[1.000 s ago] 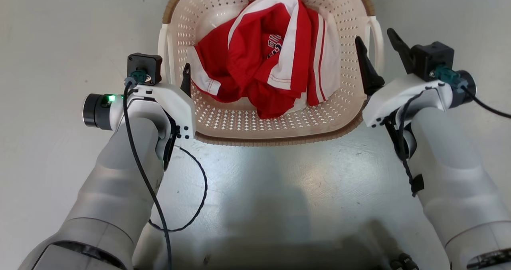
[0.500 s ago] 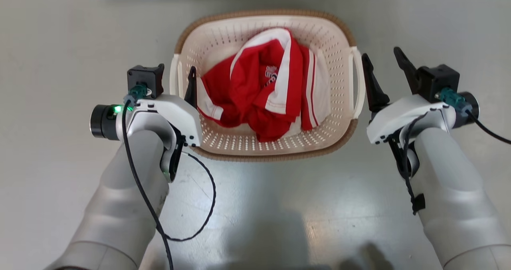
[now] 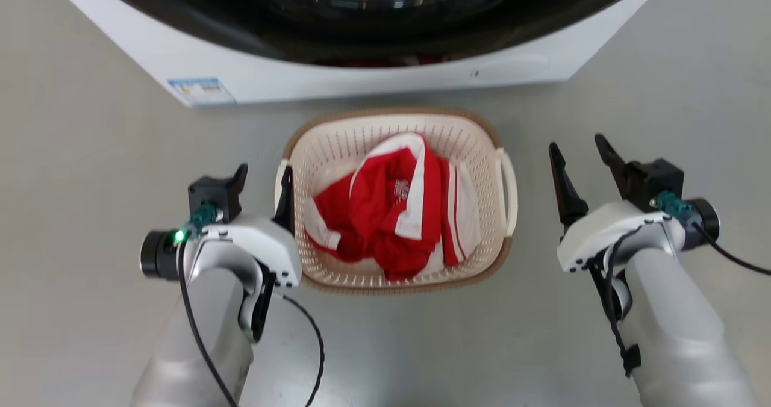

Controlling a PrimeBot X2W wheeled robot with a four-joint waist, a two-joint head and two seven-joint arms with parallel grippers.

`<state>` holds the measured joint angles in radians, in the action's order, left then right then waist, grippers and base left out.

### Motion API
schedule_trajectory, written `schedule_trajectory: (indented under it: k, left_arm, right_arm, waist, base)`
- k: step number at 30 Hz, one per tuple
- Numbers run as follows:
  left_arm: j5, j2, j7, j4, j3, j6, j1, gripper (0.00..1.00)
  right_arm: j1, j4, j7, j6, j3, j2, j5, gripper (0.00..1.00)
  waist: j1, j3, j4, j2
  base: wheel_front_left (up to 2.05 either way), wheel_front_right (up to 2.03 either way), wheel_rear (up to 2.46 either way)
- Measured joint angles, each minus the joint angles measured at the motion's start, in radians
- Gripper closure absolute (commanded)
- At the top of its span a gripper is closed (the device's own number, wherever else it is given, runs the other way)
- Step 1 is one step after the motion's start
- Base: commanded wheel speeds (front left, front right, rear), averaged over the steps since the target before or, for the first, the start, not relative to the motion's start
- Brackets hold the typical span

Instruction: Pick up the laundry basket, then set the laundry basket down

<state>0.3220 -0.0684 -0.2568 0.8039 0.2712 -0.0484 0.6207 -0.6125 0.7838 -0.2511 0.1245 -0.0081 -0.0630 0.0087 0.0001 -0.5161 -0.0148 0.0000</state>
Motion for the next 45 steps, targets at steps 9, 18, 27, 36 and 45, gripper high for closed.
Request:
schedule_trajectory:
  k: [9,18,27,36,45]
  left_arm:
    - [-0.027,-0.001,0.000,-0.079,-0.103,0.032,-0.152,0.00]
    - [-0.052,-0.001,0.000,-0.181,-0.196,0.059,-0.309,0.00]
    - [-0.077,0.003,0.000,-0.315,-0.277,0.077,-0.465,0.00]
    - [-0.089,0.010,0.000,-0.415,-0.341,0.086,-0.575,0.00]
    - [-0.093,0.021,0.000,-0.471,-0.393,0.085,-0.648,0.00]
  right_arm:
    - [0.106,-0.041,0.000,0.000,0.006,-0.010,0.000,0.00]
    - [0.213,-0.130,0.000,0.000,0.040,-0.031,0.014,0.00]
    - [0.357,-0.278,0.000,0.000,0.042,-0.047,0.044,0.00]
    - [0.467,-0.392,0.000,0.000,0.033,-0.050,0.048,0.00]
    - [0.536,-0.440,0.000,0.000,0.016,-0.046,0.049,0.00]
  waist:
    - [0.0000,0.184,-0.012,0.0000]
    - [-0.0001,0.352,-0.021,0.0001]
    - [0.0000,0.464,-0.021,0.0000]
    - [-0.0001,0.508,-0.035,0.0000]
    - [-0.0001,0.533,-0.049,0.0001]
  base:
    - [0.00,0.00,0.00]
    - [0.00,0.00,0.00]
    - [0.00,0.00,0.00]
    - [0.00,0.00,0.00]
    - [0.00,0.00,0.00]
